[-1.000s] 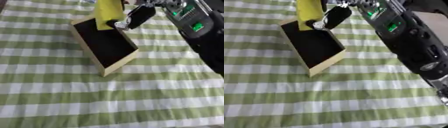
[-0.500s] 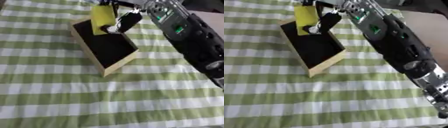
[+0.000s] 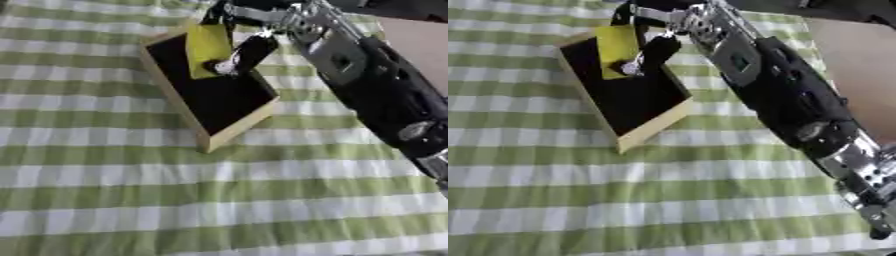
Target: Pick up objects on the table and place them in the box.
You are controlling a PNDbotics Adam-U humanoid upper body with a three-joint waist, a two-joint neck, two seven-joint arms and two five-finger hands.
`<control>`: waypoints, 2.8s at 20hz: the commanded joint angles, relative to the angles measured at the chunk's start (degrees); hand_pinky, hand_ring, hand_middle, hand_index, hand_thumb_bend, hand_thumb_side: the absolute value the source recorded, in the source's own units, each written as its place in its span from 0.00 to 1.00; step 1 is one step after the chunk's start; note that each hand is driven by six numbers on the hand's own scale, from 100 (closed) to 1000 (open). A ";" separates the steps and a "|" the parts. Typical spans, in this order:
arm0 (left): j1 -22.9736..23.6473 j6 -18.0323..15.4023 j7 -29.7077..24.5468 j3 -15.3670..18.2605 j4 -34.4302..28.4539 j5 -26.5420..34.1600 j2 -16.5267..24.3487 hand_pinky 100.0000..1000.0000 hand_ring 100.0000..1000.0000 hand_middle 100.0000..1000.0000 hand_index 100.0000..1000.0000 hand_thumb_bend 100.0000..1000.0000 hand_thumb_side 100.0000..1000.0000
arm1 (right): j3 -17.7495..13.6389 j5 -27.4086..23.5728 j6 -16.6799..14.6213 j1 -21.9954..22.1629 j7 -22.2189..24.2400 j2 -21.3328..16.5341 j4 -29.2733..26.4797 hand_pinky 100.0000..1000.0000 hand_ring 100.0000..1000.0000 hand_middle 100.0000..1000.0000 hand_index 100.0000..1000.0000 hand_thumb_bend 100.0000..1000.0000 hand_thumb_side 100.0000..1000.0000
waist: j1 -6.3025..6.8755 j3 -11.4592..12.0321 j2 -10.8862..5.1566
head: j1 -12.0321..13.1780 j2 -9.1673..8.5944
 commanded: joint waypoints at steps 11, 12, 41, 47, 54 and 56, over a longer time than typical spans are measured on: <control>-0.51 -0.12 -0.06 0.26 -0.83 0.10 0.42 0.60 0.68 0.59 0.75 0.80 1.00 | -1.95 2.42 -4.16 -1.40 3.45 -0.21 0.81 0.88 0.87 0.84 0.87 0.14 0.39 | 0.62 -0.08 -0.99 | -0.42 -0.20; -0.50 -0.12 -0.07 0.26 -0.83 0.10 0.41 0.60 0.68 0.59 0.75 0.80 1.00 | -2.04 2.86 -4.24 -1.37 3.45 -0.22 0.64 0.89 0.87 0.84 0.87 0.15 0.40 | 0.62 -0.09 -1.02 | -0.37 -0.23; -0.77 -0.17 -0.60 0.27 -0.83 0.32 0.39 0.60 0.68 0.59 0.75 0.79 1.00 | -4.69 2.85 -3.97 -0.65 8.15 -1.04 -5.96 0.91 0.89 0.84 0.91 0.19 0.45 | 1.13 -0.86 -1.78 | 0.00 0.28; -0.67 -0.21 -0.21 0.56 -0.83 0.15 0.39 0.60 0.68 0.59 0.75 0.79 1.00 | -8.87 -0.37 -2.10 0.22 3.02 -1.81 -11.33 0.90 0.87 0.82 0.89 0.11 0.46 | 1.24 -1.11 -1.79 | 0.68 0.34; -0.66 -0.20 0.76 0.99 -0.83 -0.10 0.45 0.60 0.68 0.59 0.75 0.78 1.00 | -15.03 -5.12 2.01 4.26 -8.11 -6.03 -22.65 0.87 0.82 0.78 0.82 0.00 0.51 | 1.85 -1.74 -1.47 | 2.58 -0.66; -0.68 -0.29 1.21 1.13 -0.83 -0.19 0.48 0.60 0.68 0.59 0.75 0.78 1.00 | -16.54 -6.19 3.46 5.94 -12.03 -7.56 -26.50 0.86 0.81 0.77 0.80 0.00 0.55 | 2.08 -1.90 -1.21 | 3.19 -1.11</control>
